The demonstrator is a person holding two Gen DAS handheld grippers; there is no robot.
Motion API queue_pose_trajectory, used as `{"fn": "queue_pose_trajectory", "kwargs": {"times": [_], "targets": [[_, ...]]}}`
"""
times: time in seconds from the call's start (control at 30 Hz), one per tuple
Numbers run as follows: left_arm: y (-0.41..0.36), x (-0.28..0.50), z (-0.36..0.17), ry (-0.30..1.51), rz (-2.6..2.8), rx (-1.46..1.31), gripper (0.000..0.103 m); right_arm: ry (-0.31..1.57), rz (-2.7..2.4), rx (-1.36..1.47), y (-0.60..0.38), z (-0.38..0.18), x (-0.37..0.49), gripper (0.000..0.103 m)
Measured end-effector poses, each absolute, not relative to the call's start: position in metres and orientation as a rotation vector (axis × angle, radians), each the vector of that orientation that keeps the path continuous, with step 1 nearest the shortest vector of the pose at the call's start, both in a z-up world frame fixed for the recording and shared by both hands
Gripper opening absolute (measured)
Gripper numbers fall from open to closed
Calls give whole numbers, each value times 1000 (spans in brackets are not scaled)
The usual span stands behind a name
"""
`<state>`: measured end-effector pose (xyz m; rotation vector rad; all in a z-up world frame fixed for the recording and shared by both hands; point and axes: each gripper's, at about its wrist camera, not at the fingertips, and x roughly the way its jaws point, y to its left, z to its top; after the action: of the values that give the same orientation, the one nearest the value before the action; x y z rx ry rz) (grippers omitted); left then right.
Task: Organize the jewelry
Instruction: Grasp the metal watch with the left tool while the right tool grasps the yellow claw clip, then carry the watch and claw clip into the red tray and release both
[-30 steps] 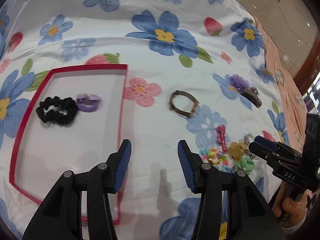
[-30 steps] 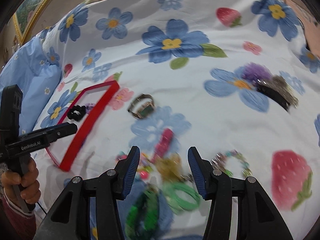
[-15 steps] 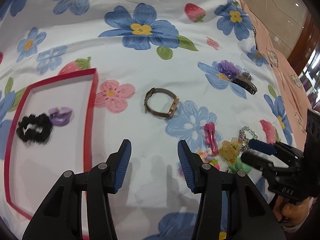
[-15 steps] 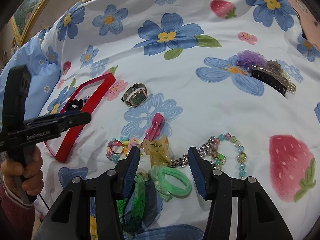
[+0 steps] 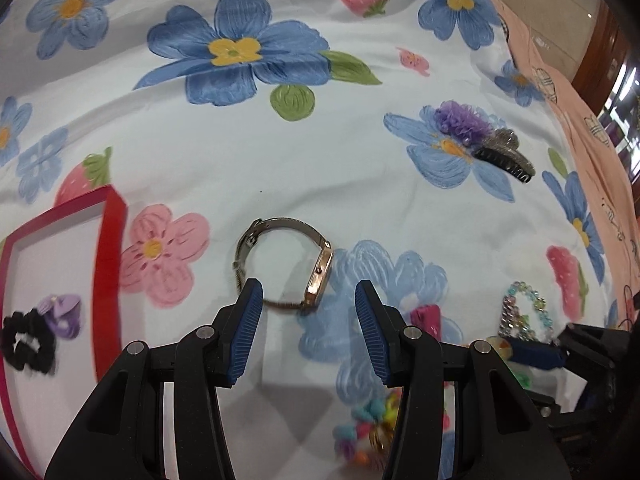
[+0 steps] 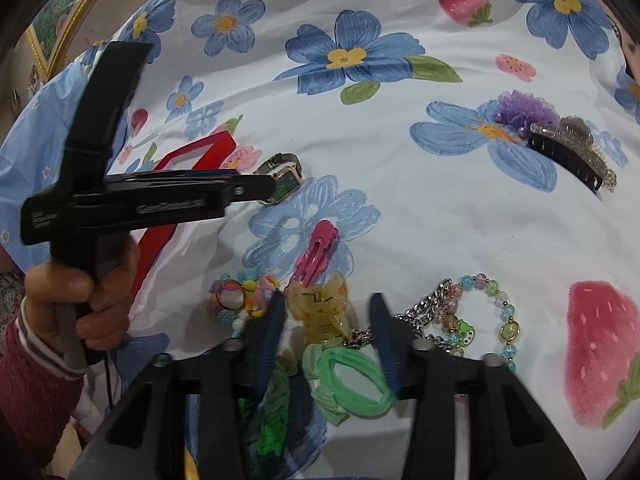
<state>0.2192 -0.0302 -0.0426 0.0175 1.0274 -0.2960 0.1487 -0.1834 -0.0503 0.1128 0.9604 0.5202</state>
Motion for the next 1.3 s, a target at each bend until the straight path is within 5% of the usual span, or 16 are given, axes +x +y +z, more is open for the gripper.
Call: {"fn": "queue_pose_trajectory", "kwargs": {"times": [0.07, 0.2, 0.3, 1.3], "targets": [[-32, 224, -49, 1039, -300, 16, 47, 968, 517, 118, -185, -52, 151, 27], [-33, 229, -55, 1050, -314, 15, 13, 966, 523, 137, -190, -54, 154, 26], [-33, 228, -54, 1038, -323, 15, 7, 959, 522, 147, -194, -52, 154, 26], [51, 118, 14, 879, -227, -164, 6, 883, 631, 129, -147, -12, 137, 26]]}}
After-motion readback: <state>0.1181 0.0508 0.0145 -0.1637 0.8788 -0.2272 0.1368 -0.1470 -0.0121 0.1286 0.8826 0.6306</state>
